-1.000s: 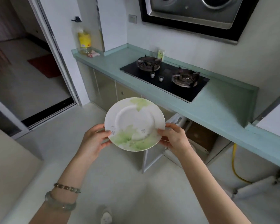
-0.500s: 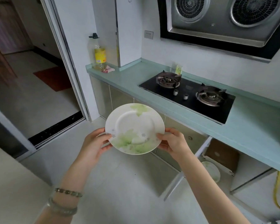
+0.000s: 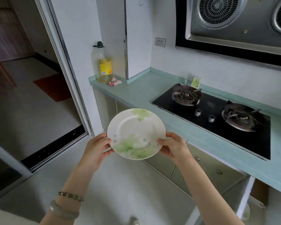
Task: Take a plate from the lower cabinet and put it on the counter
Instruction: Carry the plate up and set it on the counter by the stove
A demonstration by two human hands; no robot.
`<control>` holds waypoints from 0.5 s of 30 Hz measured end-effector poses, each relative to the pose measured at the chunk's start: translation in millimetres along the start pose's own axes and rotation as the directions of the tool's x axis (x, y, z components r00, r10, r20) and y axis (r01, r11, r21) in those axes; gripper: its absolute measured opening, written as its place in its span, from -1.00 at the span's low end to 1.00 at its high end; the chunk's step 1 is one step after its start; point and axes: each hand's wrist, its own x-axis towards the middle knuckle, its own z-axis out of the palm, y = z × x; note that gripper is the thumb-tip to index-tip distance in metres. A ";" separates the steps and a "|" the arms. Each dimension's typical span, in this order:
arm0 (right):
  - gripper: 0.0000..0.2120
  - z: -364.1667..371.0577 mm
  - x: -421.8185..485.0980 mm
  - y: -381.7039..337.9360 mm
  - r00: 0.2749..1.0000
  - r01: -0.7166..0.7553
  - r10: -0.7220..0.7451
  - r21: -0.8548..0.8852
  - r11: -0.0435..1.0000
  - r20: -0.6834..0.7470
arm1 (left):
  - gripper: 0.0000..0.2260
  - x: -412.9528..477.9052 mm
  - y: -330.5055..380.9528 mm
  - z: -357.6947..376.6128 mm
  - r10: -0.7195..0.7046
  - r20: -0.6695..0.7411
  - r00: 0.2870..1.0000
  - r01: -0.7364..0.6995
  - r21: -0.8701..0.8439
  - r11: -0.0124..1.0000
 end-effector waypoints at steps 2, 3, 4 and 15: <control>-0.75 16.7 36.9 -12.7 1.000 -0.007 0.007 0.016 1.000 -0.007 | -0.72 40.5 19.1 -0.4 0.007 -0.009 1.000 -0.007 0.010 1.000; -0.74 24.8 56.1 -19.7 1.000 -0.009 0.009 0.019 1.000 -0.009 | -0.73 60.7 28.2 -0.6 0.009 -0.005 1.000 -0.009 0.017 1.000; -0.75 31.6 72.1 -26.3 1.000 -0.005 0.005 0.016 1.000 -0.010 | -0.73 77.3 35.8 -0.4 0.009 0.000 1.000 -0.009 0.020 1.000; -0.77 100.1 226.9 -56.7 0.992 -0.042 0.038 -0.033 0.999 -0.117 | -0.72 257.2 64.3 -20.8 -0.081 0.054 0.995 0.079 0.039 0.996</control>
